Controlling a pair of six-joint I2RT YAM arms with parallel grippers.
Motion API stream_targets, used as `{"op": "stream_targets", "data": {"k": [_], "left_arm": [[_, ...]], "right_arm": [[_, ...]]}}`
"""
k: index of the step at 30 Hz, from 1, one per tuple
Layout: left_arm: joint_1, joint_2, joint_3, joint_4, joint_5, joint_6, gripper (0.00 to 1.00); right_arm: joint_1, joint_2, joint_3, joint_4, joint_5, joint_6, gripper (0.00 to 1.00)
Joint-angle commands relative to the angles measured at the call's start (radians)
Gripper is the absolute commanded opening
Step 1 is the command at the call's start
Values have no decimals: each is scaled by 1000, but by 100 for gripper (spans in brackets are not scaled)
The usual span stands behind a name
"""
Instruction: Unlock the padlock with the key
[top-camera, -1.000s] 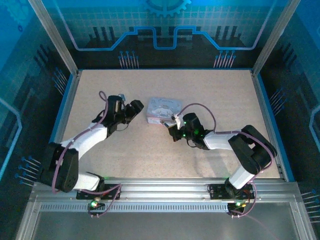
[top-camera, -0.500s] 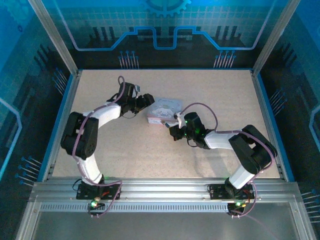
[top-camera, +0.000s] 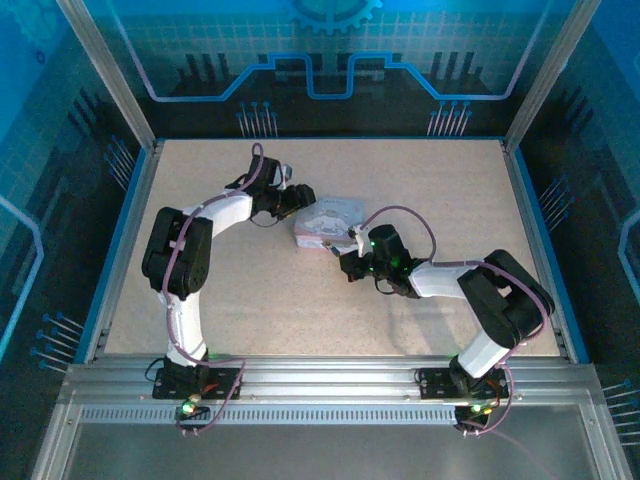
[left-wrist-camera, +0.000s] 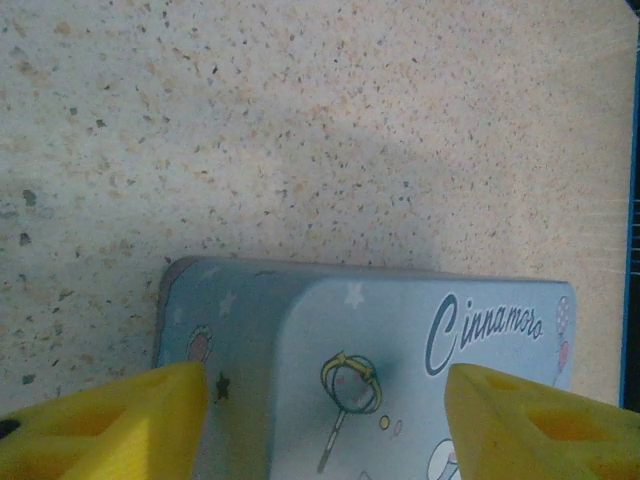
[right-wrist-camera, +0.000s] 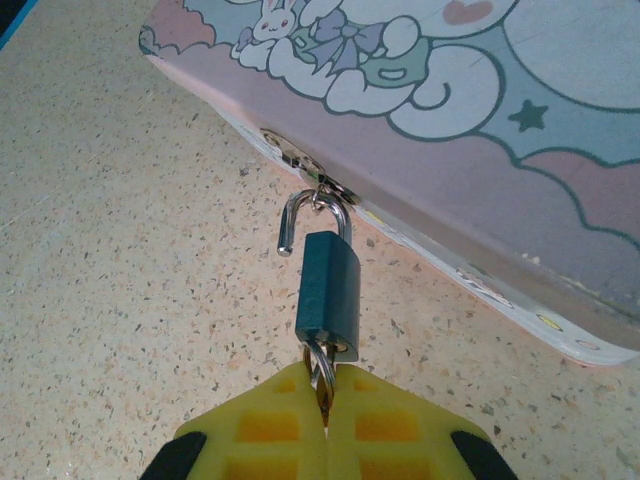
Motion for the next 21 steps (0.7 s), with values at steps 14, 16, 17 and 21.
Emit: {"op": "stream_targets", "data": {"k": [14,16,17,21], "left_arm": [[78,-112,-233,32,-90,25,50],[78,-142,-270,39,-96,20,49],[78,-157,-287,44,-97,16,49],[78,-230,-370,60,-110,-4,49]], "right_arm": [[-38,21,-8,-94,-69,133,0],[-46,18,-13,-94,-76,142,0],[-49,20,-13,-94,-82,147,0],[-78,27,-21,-103,-129,165,0]]}}
